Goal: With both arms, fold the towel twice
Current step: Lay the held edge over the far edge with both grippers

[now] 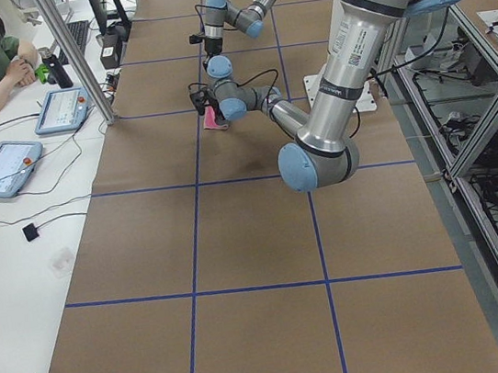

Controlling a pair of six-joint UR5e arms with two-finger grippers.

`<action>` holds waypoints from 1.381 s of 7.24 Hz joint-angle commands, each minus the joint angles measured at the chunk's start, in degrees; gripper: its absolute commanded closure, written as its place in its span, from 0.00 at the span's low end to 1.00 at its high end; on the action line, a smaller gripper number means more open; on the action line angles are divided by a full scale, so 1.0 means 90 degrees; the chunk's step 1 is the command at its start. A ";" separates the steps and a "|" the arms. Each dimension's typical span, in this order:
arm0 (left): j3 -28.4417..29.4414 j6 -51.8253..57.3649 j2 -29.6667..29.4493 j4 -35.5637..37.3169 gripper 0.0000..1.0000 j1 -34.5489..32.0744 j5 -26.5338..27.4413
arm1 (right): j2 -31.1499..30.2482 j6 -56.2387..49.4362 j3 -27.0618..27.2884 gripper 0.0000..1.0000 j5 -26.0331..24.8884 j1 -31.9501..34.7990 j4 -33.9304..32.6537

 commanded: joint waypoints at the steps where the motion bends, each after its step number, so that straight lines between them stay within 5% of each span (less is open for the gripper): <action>1: 0.0213 0.0000 -0.0170 -0.0008 1.00 0.0001 0.0000 | -0.0013 -0.0008 -0.0066 1.00 0.0000 0.0000 0.0008; 6: 0.0331 -0.0059 -0.0220 -0.0008 1.00 -0.0028 0.0010 | 0.0016 -0.0017 -0.0154 1.00 -0.0049 -0.0019 0.0037; 7: 0.0341 -0.0068 -0.0220 -0.0018 1.00 -0.0038 0.0010 | 0.0016 -0.0017 -0.0154 0.92 -0.0049 -0.0019 0.0037; 8: 0.0341 -0.0068 -0.0229 -0.0008 1.00 -0.0048 0.0010 | 0.0016 -0.0017 -0.0154 0.70 -0.0058 -0.0019 0.0037; 9: 0.0341 -0.0068 -0.0229 -0.0008 1.00 -0.0087 0.0010 | 0.0016 -0.0017 -0.0164 0.20 -0.0107 -0.0019 0.0037; 10: 0.0341 -0.0068 -0.0229 -0.0008 1.00 -0.0087 0.0000 | 0.0016 -0.0017 -0.0154 0.02 -0.0127 -0.0019 0.0037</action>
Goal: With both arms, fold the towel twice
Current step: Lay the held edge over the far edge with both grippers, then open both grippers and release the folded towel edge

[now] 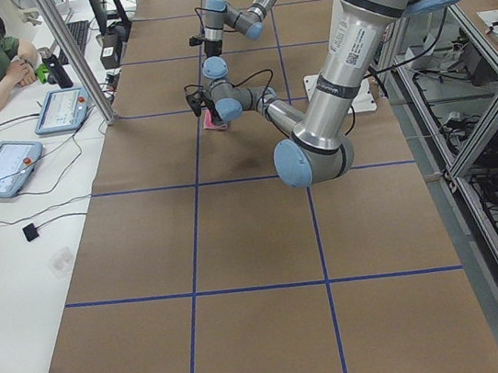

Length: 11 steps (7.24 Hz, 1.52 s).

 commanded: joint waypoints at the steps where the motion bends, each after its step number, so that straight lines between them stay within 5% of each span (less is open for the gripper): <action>1: 0.0000 -0.0001 -0.0011 0.0001 1.00 -0.0015 0.0002 | 0.0000 0.0000 0.0014 0.01 -0.0023 0.0000 0.0010; 11: 0.0683 -0.0196 -0.0460 0.0011 1.00 -0.0074 0.0139 | 0.0000 0.0068 0.0200 0.01 -0.0013 0.0010 0.0019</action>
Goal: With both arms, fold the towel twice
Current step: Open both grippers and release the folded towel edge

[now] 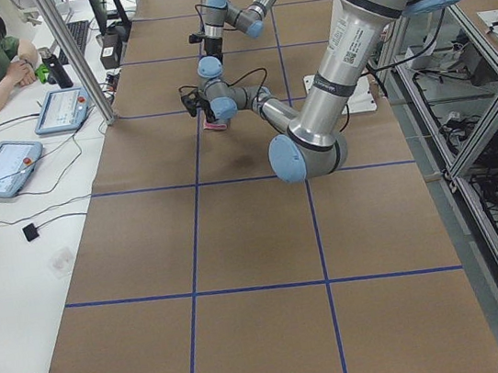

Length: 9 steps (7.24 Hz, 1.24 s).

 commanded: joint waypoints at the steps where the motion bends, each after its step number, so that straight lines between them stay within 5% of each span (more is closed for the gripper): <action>1: 0.0202 -0.0010 -0.0107 0.0000 1.00 -0.0026 0.0145 | -0.0009 0.0002 0.0015 0.01 0.0002 0.0002 0.0003; 2: 0.0290 -0.0010 -0.0107 0.0000 0.98 -0.0036 0.0175 | -0.0018 0.0002 0.0015 0.01 0.0002 0.0002 0.0003; 4: 0.0368 -0.0010 -0.0107 -0.0010 0.02 -0.0085 0.0185 | -0.0009 0.0002 0.0015 0.01 0.0002 0.0002 0.0003; 8: 0.0349 -0.0293 -0.0205 -0.0029 0.03 -0.0212 0.0165 | -0.0009 0.0002 0.0044 0.01 0.0040 0.0002 0.0003; 9: 0.0320 -0.0312 -0.0253 -0.0029 0.30 -0.0192 0.0165 | -0.0018 0.0002 0.0063 0.01 0.0041 0.0011 -0.0007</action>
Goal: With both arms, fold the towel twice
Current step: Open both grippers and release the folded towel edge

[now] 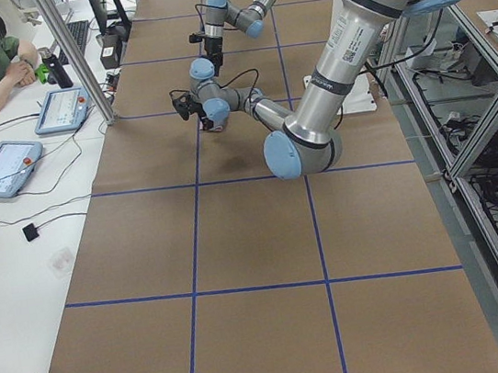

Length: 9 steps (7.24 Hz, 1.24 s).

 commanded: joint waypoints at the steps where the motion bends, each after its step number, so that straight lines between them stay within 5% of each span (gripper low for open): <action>1: -0.0026 -0.0024 -0.0053 -0.0004 0.43 0.0087 -0.0013 | -0.0018 0.0000 0.0024 0.01 0.0018 0.0006 -0.0008; 9: 0.0003 0.0005 -0.0043 -0.0062 0.42 0.0283 -0.0004 | -0.0037 0.0000 0.0053 0.01 0.0028 0.0016 -0.0008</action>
